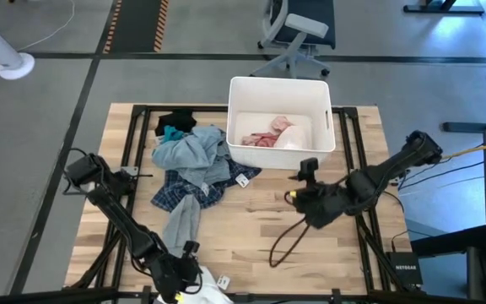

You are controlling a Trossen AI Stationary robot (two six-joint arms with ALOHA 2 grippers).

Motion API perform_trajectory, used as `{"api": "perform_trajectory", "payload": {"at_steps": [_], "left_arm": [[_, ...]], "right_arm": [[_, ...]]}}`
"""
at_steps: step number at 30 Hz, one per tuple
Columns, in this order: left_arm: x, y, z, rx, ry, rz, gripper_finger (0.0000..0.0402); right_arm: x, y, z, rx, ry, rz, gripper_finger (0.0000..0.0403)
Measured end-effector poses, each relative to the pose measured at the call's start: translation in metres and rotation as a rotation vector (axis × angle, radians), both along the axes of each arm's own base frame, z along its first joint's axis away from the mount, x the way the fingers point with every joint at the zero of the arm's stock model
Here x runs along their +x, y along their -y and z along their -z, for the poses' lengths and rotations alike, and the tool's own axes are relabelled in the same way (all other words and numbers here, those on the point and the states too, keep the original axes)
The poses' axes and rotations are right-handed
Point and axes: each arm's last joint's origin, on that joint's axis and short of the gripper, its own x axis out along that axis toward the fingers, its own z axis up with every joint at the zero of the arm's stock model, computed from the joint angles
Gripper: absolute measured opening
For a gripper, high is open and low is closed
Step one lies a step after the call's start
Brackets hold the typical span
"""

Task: Sort clothes
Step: Put the white boxer into the white laundry bin

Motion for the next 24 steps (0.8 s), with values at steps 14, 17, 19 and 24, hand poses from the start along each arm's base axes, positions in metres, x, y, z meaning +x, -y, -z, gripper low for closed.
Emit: {"api": "perform_trajectory", "payload": {"at_steps": [14, 17, 19, 24], "left_arm": [[0.009, -0.018, 0.015, 0.096, -0.116, -0.001, 0.0035], [0.012, -0.028, 0.018, 0.159, -0.154, -0.027, 0.0011], [0.017, -0.037, 0.019, 0.182, -0.168, -0.050, 0.0014], [0.029, -0.062, 0.001, 0.211, -0.146, -0.084, 0.0005]], "right_arm": [[0.012, -0.031, 0.029, -0.036, -0.024, 0.030, 0.0253], [0.015, -0.033, 0.032, -0.047, -0.018, 0.037, 0.0253], [0.017, -0.034, 0.033, -0.051, -0.008, 0.040, 0.0253], [0.018, -0.033, 0.033, -0.079, 0.013, 0.048, 0.0253]]}}
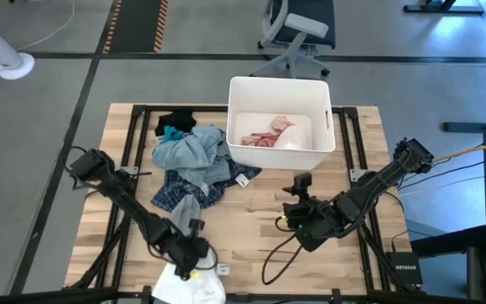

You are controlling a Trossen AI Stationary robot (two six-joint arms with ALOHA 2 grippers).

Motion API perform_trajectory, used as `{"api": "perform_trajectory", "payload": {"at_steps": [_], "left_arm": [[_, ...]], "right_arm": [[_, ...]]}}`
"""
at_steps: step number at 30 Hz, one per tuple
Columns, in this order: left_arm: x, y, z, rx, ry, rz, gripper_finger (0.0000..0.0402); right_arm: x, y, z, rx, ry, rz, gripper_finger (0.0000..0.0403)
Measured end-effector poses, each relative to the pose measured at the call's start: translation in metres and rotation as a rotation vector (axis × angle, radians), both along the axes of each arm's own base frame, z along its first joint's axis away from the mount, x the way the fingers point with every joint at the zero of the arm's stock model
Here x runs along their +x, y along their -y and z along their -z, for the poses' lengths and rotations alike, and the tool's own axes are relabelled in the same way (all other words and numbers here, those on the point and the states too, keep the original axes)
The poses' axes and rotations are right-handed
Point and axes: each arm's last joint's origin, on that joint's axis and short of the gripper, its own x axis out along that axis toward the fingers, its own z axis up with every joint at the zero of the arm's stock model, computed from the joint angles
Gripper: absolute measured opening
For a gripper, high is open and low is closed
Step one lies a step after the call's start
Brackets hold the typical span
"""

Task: Sort clothes
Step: Put the white boxer into the white laundry bin

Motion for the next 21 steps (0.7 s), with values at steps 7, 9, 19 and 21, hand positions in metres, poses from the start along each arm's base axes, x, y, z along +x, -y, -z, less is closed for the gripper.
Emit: {"api": "perform_trajectory", "payload": {"at_steps": [7, 9, 19, 21], "left_arm": [[0.016, -0.049, -0.055, 0.080, 0.243, -0.140, 0.0004], [0.021, -0.063, -0.065, 0.103, 0.292, -0.185, 0.0004], [0.047, -0.111, -0.069, 0.112, 0.343, -0.326, 0.0015], [0.048, -0.114, -0.069, 0.103, 0.341, -0.327, 0.0024]], "right_arm": [[0.002, -0.010, 0.004, -0.076, 0.069, 0.004, 0.0253], [0.003, -0.017, 0.008, -0.102, 0.090, -0.004, 0.0253], [0.025, -0.051, 0.050, -0.129, 0.110, -0.029, 0.0253], [0.031, -0.056, 0.061, -0.124, 0.087, -0.035, 0.0253]]}}
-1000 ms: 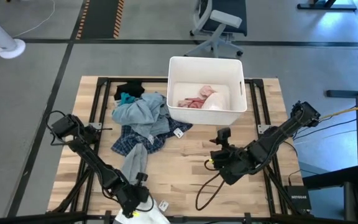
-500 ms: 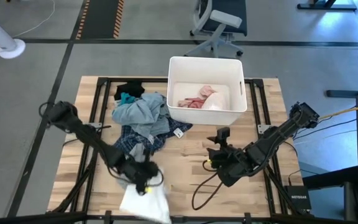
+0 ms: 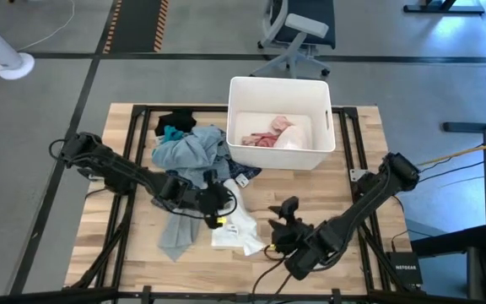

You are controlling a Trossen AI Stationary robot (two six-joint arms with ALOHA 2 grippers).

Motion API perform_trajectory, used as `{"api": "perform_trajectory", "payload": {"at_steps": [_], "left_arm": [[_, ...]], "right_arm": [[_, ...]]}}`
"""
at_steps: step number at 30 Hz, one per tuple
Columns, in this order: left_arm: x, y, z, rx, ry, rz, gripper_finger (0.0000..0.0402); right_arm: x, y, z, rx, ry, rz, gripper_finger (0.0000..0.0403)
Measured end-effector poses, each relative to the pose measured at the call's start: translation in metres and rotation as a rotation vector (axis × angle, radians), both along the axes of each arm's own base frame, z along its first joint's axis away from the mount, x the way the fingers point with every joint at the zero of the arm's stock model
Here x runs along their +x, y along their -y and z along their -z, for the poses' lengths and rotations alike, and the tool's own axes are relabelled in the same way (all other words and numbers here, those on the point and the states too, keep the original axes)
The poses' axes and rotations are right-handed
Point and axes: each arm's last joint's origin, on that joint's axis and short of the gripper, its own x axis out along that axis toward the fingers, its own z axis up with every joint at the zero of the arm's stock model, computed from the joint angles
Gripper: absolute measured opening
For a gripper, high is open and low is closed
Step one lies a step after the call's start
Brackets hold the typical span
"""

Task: Sort clothes
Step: Put the white boxer into the white laundry bin

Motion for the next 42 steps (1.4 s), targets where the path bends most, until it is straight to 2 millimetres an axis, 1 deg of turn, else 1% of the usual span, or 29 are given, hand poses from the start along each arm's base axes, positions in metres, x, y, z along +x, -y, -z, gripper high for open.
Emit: {"api": "perform_trajectory", "payload": {"at_steps": [3, 6, 10, 13, 15, 17, 20, 22, 24, 27, 31, 33, 35, 40, 41, 42], "left_arm": [[0.002, -0.004, 0.000, -0.028, -0.004, -0.001, 0.0051], [0.003, -0.010, 0.000, -0.068, 0.002, -0.035, 0.0090], [0.006, -0.019, -0.001, -0.081, 0.003, -0.074, 0.0138], [0.007, -0.019, -0.008, -0.060, -0.008, -0.061, 0.0163], [0.008, -0.015, -0.014, -0.057, -0.011, -0.047, 0.0173], [0.007, -0.008, -0.020, -0.061, -0.006, -0.029, 0.0177], [0.005, 0.006, -0.025, -0.066, 0.005, 0.016, 0.0179], [0.001, 0.017, -0.025, -0.070, 0.001, 0.048, 0.0179], [-0.003, 0.027, -0.025, -0.082, -0.002, 0.069, 0.0179], [-0.011, 0.040, -0.023, -0.085, -0.024, 0.099, 0.0179], [-0.019, 0.052, -0.020, -0.062, -0.044, 0.150, 0.0179], [-0.022, 0.056, -0.014, -0.051, -0.061, 0.167, 0.0179], [-0.026, 0.058, -0.009, -0.045, -0.079, 0.175, 0.0179], [-0.032, 0.060, 0.004, -0.056, -0.097, 0.166, 0.0179], [-0.033, 0.060, 0.006, -0.059, -0.100, 0.163, 0.0179], [-0.033, 0.059, 0.007, -0.060, -0.103, 0.160, 0.0179]], "right_arm": [[0.006, -0.006, 0.017, -0.015, -0.037, -0.003, 0.0253], [0.009, -0.012, 0.030, -0.007, -0.060, -0.018, 0.0253], [0.015, -0.027, 0.038, 0.048, -0.059, -0.095, 0.0253], [0.022, -0.041, 0.043, 0.106, -0.025, -0.184, 0.0253], [0.027, -0.052, 0.049, 0.121, 0.017, -0.226, 0.0253], [0.035, -0.060, 0.060, 0.138, 0.034, -0.260, 0.0253], [0.045, -0.064, 0.087, 0.156, -0.005, -0.287, 0.0253], [0.051, -0.063, 0.105, 0.161, -0.027, -0.278, 0.0253], [0.054, -0.063, 0.119, 0.159, -0.046, -0.264, 0.0253], [0.059, -0.059, 0.131, 0.159, -0.058, -0.249, 0.0253], [0.065, -0.052, 0.137, 0.199, -0.112, -0.256, 0.0248], [0.067, -0.050, 0.136, 0.216, -0.121, -0.255, 0.0228], [0.068, -0.048, 0.137, 0.213, -0.129, -0.251, 0.0191], [0.062, -0.036, 0.141, 0.175, -0.199, -0.160, 0.0053], [0.060, -0.034, 0.142, 0.154, -0.216, -0.140, 0.0030], [0.058, -0.032, 0.142, 0.137, -0.223, -0.128, 0.0019]]}}
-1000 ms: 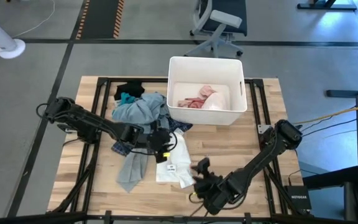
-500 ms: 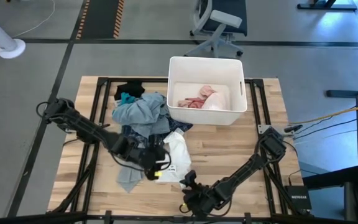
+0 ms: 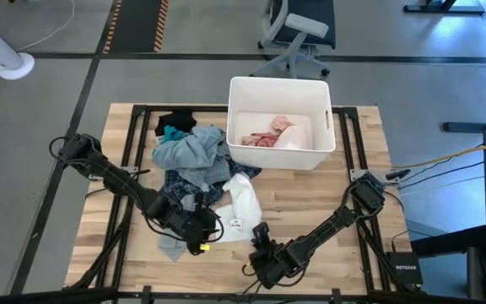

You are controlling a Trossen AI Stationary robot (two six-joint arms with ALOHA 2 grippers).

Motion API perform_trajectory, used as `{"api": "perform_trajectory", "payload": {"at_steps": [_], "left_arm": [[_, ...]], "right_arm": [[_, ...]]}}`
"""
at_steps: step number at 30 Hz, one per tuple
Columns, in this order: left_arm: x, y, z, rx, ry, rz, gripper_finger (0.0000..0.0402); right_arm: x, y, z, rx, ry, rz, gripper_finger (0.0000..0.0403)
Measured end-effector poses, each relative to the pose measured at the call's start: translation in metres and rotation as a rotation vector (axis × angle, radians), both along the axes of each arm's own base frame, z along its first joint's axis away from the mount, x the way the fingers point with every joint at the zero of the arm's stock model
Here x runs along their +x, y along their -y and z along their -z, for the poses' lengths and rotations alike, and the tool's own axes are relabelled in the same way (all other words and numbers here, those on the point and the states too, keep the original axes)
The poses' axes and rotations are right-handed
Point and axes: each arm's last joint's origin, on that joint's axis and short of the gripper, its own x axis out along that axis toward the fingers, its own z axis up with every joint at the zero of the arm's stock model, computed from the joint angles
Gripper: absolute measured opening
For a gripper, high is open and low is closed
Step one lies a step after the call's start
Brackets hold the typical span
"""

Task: Sort clothes
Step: Put the white boxer into the white laundry bin

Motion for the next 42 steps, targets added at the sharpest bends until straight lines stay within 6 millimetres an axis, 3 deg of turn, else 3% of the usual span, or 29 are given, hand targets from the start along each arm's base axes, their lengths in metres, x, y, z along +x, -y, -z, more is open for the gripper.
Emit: {"api": "perform_trajectory", "payload": {"at_steps": [4, 13, 17, 29, 39, 42], "left_arm": [[0.001, 0.000, 0.000, -0.004, 0.009, 0.002, 0.0179], [0.016, 0.010, 0.002, 0.065, 0.121, 0.120, 0.0179], [0.027, 0.018, 0.014, 0.094, 0.151, 0.160, 0.0179], [0.049, 0.037, 0.044, 0.020, 0.264, 0.131, 0.0179], [0.063, 0.030, 0.073, 0.138, 0.315, -0.093, 0.0179], [0.060, 0.023, 0.078, 0.250, 0.282, -0.188, 0.0179]], "right_arm": [[-0.004, -0.004, -0.011, -0.042, -0.016, -0.010, 0.0033], [-0.018, -0.037, -0.116, -0.102, 0.163, -0.105, 0.0015], [-0.029, -0.042, -0.147, -0.116, 0.248, -0.096, 0.0025], [-0.027, -0.038, -0.149, -0.113, 0.251, -0.078, 0.0024], [-0.027, -0.038, -0.149, -0.107, 0.255, -0.073, 0.0027], [-0.027, -0.039, -0.149, -0.105, 0.256, -0.071, 0.0027]]}}
